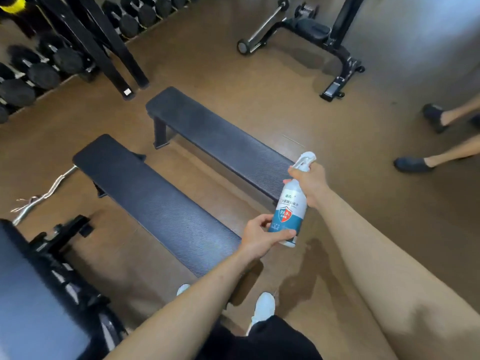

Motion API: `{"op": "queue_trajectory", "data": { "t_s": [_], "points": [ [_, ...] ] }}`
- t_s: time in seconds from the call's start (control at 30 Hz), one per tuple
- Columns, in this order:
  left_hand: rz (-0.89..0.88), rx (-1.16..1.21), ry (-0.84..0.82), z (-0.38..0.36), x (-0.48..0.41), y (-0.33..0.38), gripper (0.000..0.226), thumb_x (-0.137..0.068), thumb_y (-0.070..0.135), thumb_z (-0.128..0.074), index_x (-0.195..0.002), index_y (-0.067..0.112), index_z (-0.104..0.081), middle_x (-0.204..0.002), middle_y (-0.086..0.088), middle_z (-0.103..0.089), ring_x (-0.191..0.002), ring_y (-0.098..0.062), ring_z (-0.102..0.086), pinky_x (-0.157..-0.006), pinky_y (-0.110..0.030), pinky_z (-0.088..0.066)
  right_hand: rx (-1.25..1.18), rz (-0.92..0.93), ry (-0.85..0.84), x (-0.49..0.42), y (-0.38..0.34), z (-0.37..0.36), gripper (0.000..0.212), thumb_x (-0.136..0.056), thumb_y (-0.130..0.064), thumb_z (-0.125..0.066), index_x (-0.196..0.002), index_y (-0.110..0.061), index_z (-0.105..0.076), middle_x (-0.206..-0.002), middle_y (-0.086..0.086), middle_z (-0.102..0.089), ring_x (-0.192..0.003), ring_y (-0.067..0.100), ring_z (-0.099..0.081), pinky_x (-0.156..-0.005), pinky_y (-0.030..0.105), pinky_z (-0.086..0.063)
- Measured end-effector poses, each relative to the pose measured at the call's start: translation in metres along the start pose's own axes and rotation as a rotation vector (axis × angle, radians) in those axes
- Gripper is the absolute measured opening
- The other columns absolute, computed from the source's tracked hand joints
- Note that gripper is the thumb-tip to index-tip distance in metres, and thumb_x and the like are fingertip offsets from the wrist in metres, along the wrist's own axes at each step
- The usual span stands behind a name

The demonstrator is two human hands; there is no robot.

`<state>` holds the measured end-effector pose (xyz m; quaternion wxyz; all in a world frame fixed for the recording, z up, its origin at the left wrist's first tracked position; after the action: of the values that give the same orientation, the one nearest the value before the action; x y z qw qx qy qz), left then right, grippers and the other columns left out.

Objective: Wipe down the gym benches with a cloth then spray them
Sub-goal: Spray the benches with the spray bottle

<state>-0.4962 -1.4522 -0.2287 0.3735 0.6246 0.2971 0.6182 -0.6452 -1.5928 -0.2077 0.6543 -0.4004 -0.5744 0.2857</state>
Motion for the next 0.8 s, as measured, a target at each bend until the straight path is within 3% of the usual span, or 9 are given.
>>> {"op": "queue_trajectory", "data": {
  "t_s": [0.17,0.37,0.53,0.7,0.8],
  "points": [
    [-0.013,-0.047,-0.015,-0.017,-0.019,0.0,0.055,-0.066,0.03,-0.097,-0.113,0.016,-0.071,-0.1,0.005,-0.072,-0.096,-0.022,-0.073,-0.082,-0.04,-0.063,-0.019,0.013,0.064,-0.014,0.006,0.027,0.02,-0.093,0.002,-0.066,-0.09,-0.012,-0.051,-0.086,0.012,-0.062,-0.057,0.021,-0.072,-0.061,0.041,-0.058],
    [0.015,-0.005,-0.008,0.008,-0.044,0.0,0.061,-0.055,0.041,-0.097,-0.107,0.02,-0.073,-0.105,-0.002,-0.074,-0.1,-0.024,-0.074,-0.09,-0.05,-0.061,-0.01,0.022,0.033,-0.039,0.001,-0.006,0.02,-0.089,0.0,-0.072,-0.102,-0.005,-0.057,-0.097,0.014,-0.069,-0.065,0.029,-0.075,-0.059,0.04,-0.059],
    [-0.016,-0.001,0.025,0.071,-0.076,0.013,0.054,-0.064,0.03,-0.097,-0.111,0.019,-0.071,-0.105,0.0,-0.072,-0.1,-0.022,-0.072,-0.088,-0.041,-0.062,0.066,0.032,0.023,-0.063,-0.017,-0.079,0.017,-0.093,-0.006,-0.069,-0.091,-0.016,-0.055,-0.083,0.01,-0.067,-0.063,0.026,-0.073,-0.067,0.046,-0.061],
    [-0.011,0.071,0.039,0.161,-0.106,0.035,0.053,-0.068,0.029,-0.095,-0.113,0.018,-0.069,-0.108,0.0,-0.071,-0.097,-0.014,-0.071,-0.072,-0.024,-0.059,0.122,0.038,-0.039,-0.089,-0.043,-0.185,0.014,-0.093,-0.006,-0.07,-0.096,-0.011,-0.058,-0.096,0.014,-0.07,-0.068,0.029,-0.076,-0.065,0.041,-0.062],
    [0.006,0.115,0.074,0.216,-0.127,0.041,0.048,-0.072,0.028,-0.093,-0.112,0.021,-0.068,-0.109,0.002,-0.071,-0.098,-0.012,-0.072,-0.077,-0.026,-0.059,0.185,0.024,-0.077,-0.107,-0.055,-0.257,0.019,-0.093,-0.009,-0.072,-0.107,-0.006,-0.06,-0.101,0.015,-0.072,-0.07,0.029,-0.077,-0.068,0.043,-0.063]
  ]
}}
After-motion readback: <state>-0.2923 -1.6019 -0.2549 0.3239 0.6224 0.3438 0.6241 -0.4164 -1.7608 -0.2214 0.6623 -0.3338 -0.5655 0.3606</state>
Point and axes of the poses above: each hand's wrist, its own x-axis away from the middle knuckle, its own z-axis out of the back of the hand, y = z × x, the point moved 3 cm from there along -x, towards the middle knuckle
